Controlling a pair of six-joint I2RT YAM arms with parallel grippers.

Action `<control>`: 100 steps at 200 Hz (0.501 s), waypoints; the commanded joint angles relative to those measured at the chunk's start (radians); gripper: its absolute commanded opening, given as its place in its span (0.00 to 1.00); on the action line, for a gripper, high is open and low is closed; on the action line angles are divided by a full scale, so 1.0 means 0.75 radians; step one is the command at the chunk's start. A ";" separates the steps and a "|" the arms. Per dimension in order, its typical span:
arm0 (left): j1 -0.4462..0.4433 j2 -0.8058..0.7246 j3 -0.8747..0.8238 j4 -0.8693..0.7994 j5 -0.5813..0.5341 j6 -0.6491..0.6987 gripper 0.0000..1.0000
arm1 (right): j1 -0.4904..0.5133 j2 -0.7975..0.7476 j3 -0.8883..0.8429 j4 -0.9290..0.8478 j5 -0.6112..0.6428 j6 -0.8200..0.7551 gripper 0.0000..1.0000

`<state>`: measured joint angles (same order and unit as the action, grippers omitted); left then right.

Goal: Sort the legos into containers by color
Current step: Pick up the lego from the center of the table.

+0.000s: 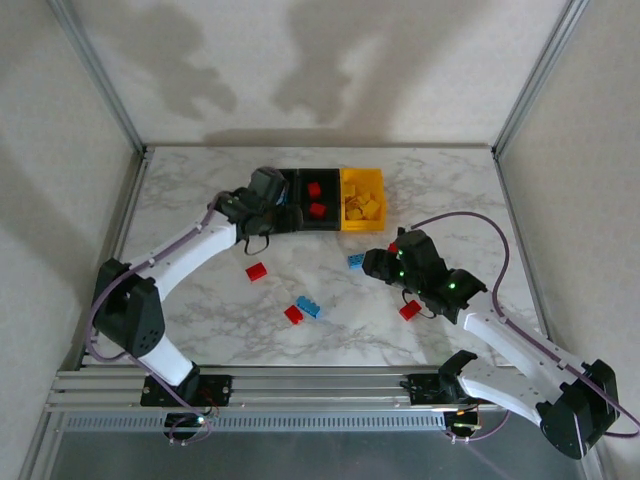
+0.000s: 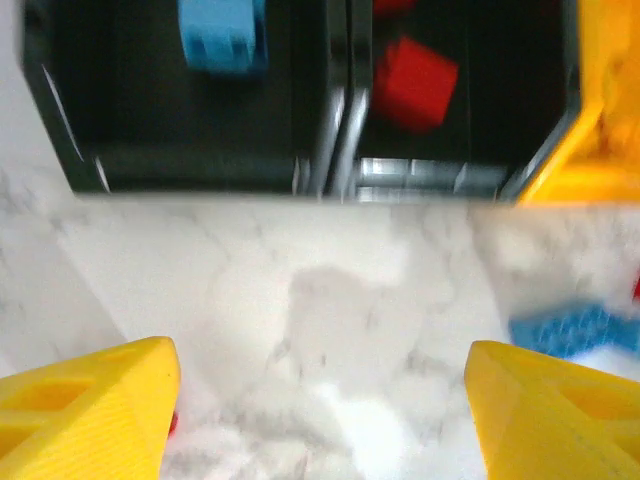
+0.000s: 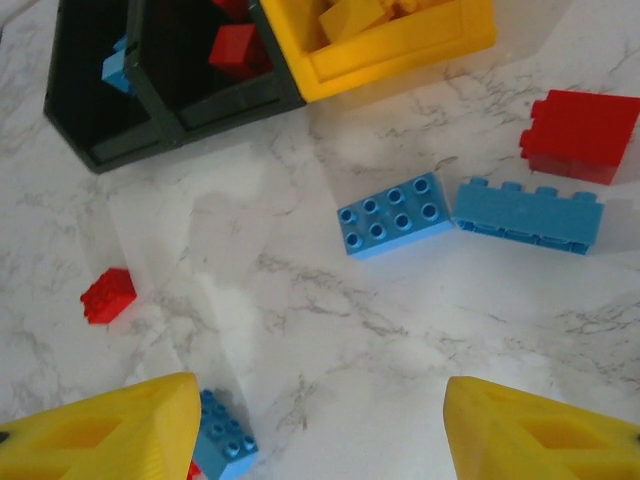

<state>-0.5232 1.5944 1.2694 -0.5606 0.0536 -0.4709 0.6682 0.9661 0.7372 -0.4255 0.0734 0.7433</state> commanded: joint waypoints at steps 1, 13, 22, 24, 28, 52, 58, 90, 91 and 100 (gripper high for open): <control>-0.036 -0.088 -0.108 -0.045 0.125 0.100 0.75 | 0.009 -0.046 0.035 -0.070 -0.083 -0.069 0.66; -0.082 -0.117 -0.162 -0.054 0.146 0.123 0.80 | 0.009 -0.063 0.019 -0.082 -0.097 -0.071 0.66; -0.127 -0.125 -0.197 -0.058 0.155 0.148 0.81 | 0.009 -0.069 0.008 -0.089 -0.101 -0.071 0.66; -0.134 -0.124 -0.206 -0.059 0.158 0.156 0.81 | 0.009 -0.069 0.006 -0.092 -0.102 -0.071 0.66; -0.151 -0.123 -0.220 -0.064 0.164 0.169 0.83 | 0.009 -0.070 0.002 -0.094 -0.104 -0.069 0.66; -0.247 -0.070 -0.259 -0.084 0.172 0.234 0.89 | 0.009 -0.069 -0.028 -0.099 -0.127 -0.065 0.67; -0.264 -0.051 -0.259 -0.088 0.166 0.244 0.89 | 0.009 -0.071 -0.036 -0.101 -0.128 -0.061 0.67; -0.337 0.011 -0.257 -0.080 0.139 0.291 0.93 | 0.003 -0.091 -0.042 -0.130 -0.109 -0.051 0.67; -0.339 0.013 -0.257 -0.080 0.137 0.293 0.93 | 0.003 -0.090 -0.042 -0.131 -0.108 -0.052 0.67; -0.354 0.038 -0.252 -0.095 0.121 0.304 0.94 | -0.002 -0.100 -0.042 -0.141 -0.099 -0.052 0.67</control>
<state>-0.7635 1.5879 1.0889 -0.5961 0.1577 -0.3054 0.6682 0.9195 0.7151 -0.4942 -0.0044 0.7132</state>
